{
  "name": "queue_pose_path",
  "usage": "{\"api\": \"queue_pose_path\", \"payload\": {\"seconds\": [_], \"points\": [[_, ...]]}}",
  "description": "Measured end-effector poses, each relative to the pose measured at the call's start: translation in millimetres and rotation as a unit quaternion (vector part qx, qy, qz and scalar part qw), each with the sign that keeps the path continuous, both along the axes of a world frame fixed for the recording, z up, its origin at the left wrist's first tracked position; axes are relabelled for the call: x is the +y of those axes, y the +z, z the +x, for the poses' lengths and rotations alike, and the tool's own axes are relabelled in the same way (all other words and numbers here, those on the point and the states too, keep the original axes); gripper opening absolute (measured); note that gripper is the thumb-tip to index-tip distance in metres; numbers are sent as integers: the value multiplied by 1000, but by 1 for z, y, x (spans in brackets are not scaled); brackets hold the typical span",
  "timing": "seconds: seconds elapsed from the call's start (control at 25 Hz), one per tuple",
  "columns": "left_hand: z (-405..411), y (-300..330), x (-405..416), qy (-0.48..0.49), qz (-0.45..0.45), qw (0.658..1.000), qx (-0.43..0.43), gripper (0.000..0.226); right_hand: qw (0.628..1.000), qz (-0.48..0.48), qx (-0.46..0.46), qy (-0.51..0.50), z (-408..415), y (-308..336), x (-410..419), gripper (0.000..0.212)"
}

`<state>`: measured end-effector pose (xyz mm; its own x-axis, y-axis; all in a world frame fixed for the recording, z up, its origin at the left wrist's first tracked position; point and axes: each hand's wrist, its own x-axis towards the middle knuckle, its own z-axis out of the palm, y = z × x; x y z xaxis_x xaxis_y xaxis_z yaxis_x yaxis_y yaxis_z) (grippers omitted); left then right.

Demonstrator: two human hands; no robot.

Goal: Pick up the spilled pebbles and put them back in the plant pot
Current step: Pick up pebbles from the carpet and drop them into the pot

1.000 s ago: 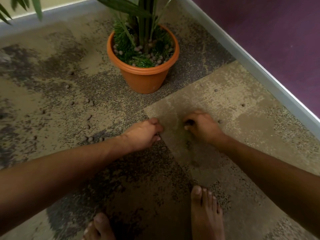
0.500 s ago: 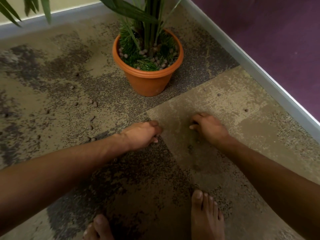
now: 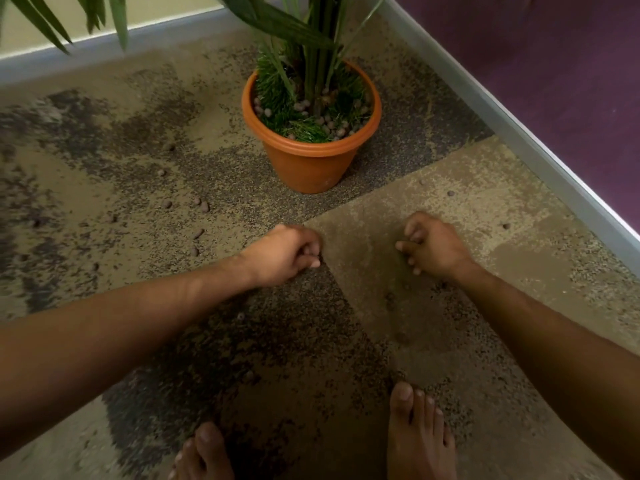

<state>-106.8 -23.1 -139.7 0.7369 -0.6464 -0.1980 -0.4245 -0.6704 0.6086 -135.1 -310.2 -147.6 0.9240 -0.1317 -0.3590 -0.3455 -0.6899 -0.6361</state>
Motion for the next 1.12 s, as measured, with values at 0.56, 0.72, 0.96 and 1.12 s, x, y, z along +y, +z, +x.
{"api": "queue_pose_path", "payload": {"seconds": [0.56,0.72,0.96,1.12], "points": [[67,111,-5,185,-206,931,-238,20,933,269,-230,61,78,132,80,18],[92,115,0,184,-117,944,-246,27,956,174,-219,85,100,131,80,25],[57,96,0,153,-145,925,-317,21,951,151,-269,10,69,112,54,18],[19,57,-13,-16,-126,960,-249,27,983,59,-172,-8,22,62,26,15]]}}
